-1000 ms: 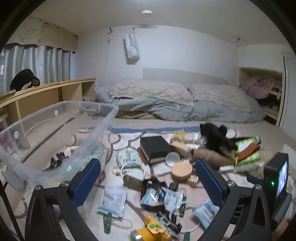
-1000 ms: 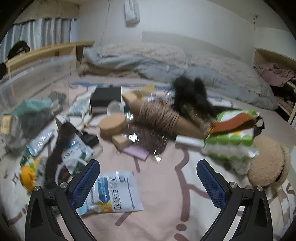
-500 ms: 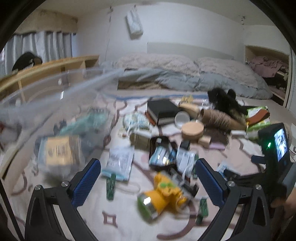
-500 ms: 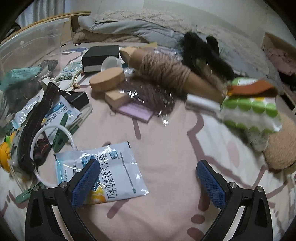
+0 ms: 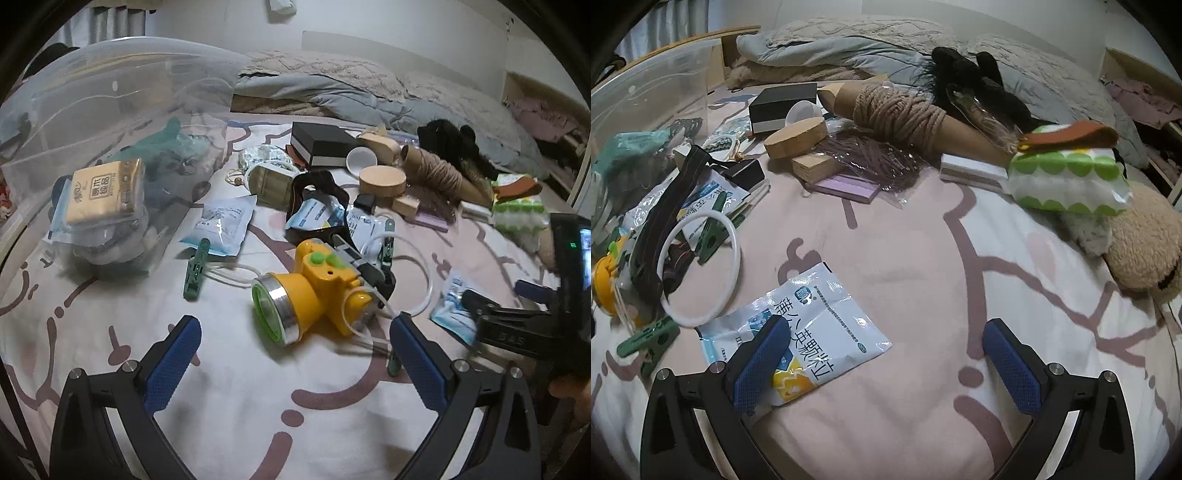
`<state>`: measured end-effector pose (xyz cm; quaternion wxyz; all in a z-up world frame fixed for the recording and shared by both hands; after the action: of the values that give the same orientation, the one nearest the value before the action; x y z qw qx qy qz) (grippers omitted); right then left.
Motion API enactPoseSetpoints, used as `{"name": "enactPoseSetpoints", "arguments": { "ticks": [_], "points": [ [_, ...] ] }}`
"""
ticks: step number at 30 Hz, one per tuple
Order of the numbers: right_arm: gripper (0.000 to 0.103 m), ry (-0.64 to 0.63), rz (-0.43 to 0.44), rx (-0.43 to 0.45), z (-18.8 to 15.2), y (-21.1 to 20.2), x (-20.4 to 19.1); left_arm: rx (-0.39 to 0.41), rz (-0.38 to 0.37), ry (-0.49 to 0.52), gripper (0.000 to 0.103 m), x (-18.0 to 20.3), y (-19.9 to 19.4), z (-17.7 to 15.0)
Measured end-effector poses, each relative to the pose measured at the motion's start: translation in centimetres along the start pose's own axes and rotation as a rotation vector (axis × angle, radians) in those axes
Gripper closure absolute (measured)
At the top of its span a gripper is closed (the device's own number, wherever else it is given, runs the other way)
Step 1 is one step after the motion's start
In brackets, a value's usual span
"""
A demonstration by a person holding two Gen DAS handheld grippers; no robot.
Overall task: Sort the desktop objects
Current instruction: 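Move the right tool over the white-and-blue medicine sachet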
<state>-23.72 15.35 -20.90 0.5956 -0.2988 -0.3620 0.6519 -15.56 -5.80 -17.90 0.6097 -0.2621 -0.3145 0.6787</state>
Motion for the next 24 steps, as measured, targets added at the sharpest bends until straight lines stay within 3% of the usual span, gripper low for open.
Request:
{"name": "enactPoseSetpoints", "arguments": {
  "ticks": [14, 24],
  "points": [
    [0.000, 0.062, 0.035, -0.008, -2.8, -1.8, 1.4, -0.093, 0.055, 0.017, 0.000, 0.6, 4.0, -0.1],
    [0.000, 0.058, 0.031, 0.002, -2.8, -1.8, 1.2, -0.138, 0.109, 0.058, 0.000, 0.3, 2.9, -2.4]
  ]
}}
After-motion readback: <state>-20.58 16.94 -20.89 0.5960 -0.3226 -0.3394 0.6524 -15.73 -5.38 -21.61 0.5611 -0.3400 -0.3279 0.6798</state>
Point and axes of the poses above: each gripper's, at about its wrist camera, not at the fingertips, and y roughly the way its jaws point, x to its right, z to its top, the point moved 3 cm from there along y, roughly the way its jaws point, and after that the axes turned 2 degrees about -x, right-handed, at the moved point
